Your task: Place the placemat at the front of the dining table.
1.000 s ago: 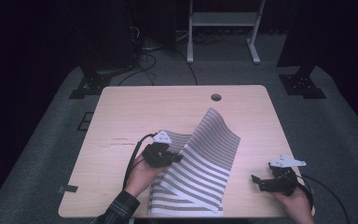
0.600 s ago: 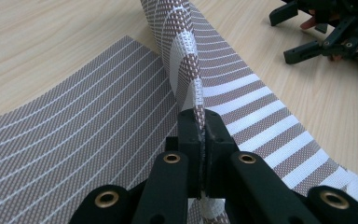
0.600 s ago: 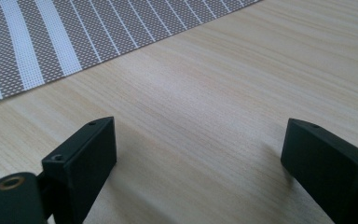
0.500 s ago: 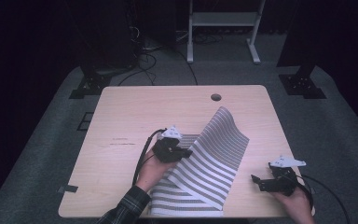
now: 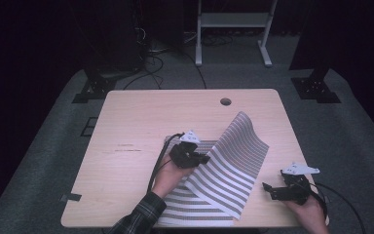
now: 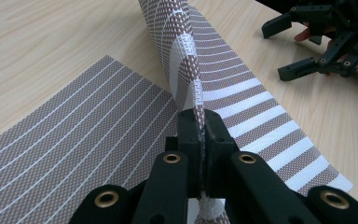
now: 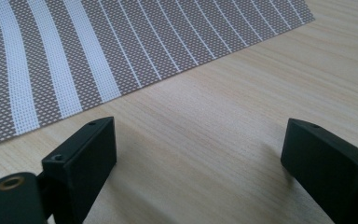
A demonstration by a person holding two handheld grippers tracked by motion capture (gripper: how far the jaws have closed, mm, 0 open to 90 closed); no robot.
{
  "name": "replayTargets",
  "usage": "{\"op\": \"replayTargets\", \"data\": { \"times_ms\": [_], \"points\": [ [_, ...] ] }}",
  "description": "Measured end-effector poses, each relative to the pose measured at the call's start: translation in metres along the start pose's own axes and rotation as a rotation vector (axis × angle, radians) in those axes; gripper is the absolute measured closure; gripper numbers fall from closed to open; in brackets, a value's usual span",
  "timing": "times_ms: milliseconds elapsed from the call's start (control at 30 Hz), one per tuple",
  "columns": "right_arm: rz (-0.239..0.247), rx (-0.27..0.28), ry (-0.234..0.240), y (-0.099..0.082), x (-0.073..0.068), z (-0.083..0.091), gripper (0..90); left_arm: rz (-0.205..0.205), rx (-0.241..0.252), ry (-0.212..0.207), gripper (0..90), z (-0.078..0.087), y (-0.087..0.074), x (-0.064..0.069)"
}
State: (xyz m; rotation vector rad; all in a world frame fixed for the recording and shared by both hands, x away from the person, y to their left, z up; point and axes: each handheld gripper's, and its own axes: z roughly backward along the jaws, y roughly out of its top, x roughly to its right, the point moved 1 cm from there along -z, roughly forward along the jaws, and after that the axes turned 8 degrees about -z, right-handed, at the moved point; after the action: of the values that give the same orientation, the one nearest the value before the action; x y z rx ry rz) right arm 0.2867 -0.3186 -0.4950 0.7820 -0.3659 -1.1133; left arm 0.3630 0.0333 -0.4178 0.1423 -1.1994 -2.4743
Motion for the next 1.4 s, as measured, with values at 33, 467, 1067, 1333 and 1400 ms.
{"op": "replayTargets", "data": {
  "times_ms": [33,467,1067,1333,1400],
  "points": [
    [-0.002,0.000,0.000,0.000,0.000,0.000,9.2,0.004,0.000,-0.002,88.2,-0.002,0.001,0.001],
    [-0.001,0.001,0.000,0.000,0.000,0.000,9.2,-0.017,-0.013,-0.028,88.1,-0.020,0.011,0.012],
    [-0.005,0.001,-0.001,0.000,0.000,0.000,9.1,-0.026,-0.029,0.056,64.1,-0.019,0.004,0.006],
    [-0.004,0.001,-0.001,0.000,0.000,0.000,9.1,-0.008,-0.018,0.104,53.8,-0.005,-0.003,-0.004],
    [-0.004,0.001,-0.001,0.000,0.000,0.000,9.1,-0.004,-0.011,0.110,51.3,-0.002,-0.005,-0.006]
  ]
}}
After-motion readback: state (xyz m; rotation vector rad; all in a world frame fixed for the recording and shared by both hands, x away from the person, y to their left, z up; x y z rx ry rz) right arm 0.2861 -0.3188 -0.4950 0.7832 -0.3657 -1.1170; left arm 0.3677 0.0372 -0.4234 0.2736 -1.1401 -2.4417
